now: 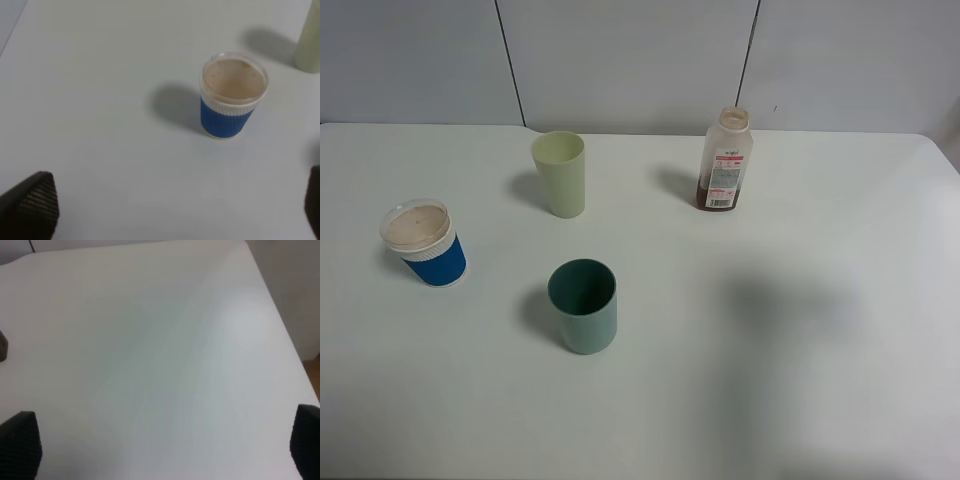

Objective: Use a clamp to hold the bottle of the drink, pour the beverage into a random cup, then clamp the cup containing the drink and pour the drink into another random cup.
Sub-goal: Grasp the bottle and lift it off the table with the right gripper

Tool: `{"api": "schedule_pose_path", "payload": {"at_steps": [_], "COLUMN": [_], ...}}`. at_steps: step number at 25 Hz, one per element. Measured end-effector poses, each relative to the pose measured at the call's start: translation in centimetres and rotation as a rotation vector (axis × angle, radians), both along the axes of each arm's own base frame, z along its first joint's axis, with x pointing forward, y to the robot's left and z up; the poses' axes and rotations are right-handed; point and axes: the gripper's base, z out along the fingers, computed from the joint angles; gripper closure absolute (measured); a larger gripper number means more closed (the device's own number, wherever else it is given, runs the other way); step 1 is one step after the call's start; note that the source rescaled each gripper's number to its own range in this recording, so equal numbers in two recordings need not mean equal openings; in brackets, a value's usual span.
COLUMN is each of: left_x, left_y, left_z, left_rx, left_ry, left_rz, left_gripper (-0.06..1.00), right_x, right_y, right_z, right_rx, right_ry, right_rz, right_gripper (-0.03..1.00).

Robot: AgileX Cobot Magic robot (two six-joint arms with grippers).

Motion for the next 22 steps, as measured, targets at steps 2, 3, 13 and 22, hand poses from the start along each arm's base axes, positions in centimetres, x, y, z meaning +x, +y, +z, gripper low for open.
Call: {"api": "schedule_pose_path", "payload": {"at_steps": [2,3,13,22], "left_x": [0.0,0.0,0.0,0.0], "left_y": [0.0,0.0,0.0,0.0], "left_z": [0.0,0.0,0.0,0.0], "left_rx": [0.0,0.0,0.001,0.001], "left_ry": [0.0,0.0,0.0,0.0], "left_rz": [0.0,0.0,0.0,0.0], "left_gripper": [-0.06,-0.06,-0.06,-0.06], "right_x": [0.3,0.3,0.4,2.9], "right_y": [-0.1,-0.1,-1.3,-1.9], "right_z": [0.0,-0.1,0.3,-0.9], "right_rx": [-0.034,-0.06,-0.329,-0.438], "right_ry": [0.006,0.011,0.031,0.139], "right_rz": [0.017,0.026,0.03,0.069], "right_gripper": [-0.03,-0.03,-0.03,-0.03]}}
